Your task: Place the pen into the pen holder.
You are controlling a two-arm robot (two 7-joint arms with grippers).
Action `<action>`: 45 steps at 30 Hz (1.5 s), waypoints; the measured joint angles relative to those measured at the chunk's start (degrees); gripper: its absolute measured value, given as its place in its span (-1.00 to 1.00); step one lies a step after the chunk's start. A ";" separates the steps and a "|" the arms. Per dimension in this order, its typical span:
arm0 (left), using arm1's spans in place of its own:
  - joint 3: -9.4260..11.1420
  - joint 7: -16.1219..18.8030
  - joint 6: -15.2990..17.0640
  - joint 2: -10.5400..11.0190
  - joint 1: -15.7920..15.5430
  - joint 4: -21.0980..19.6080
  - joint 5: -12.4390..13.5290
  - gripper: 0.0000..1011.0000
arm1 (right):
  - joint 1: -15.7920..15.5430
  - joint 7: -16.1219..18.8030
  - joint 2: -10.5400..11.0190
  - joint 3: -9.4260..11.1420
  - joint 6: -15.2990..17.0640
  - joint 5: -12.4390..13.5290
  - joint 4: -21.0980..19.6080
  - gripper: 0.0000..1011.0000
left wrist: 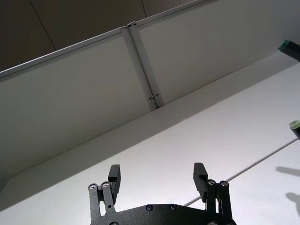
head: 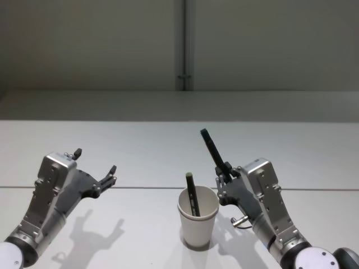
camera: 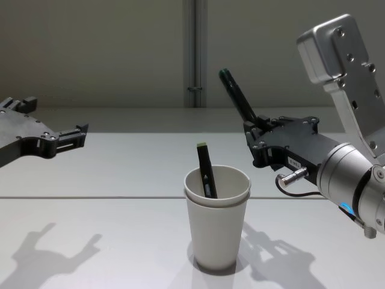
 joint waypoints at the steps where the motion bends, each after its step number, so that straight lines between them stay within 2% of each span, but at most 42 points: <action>1: 0.00 0.00 0.00 0.00 0.00 0.00 0.00 0.98 | 0.27 0.25 -0.02 -0.23 -0.85 0.10 0.70 -0.65; 19: 0.00 0.00 0.00 0.00 0.00 0.00 0.00 0.98 | 3.45 2.66 -0.66 -3.17 -5.14 1.07 6.01 -0.65; 45: 0.00 0.00 0.00 0.00 0.00 0.00 0.00 0.98 | 3.26 2.90 0.30 -4.73 -9.52 0.89 8.03 -0.65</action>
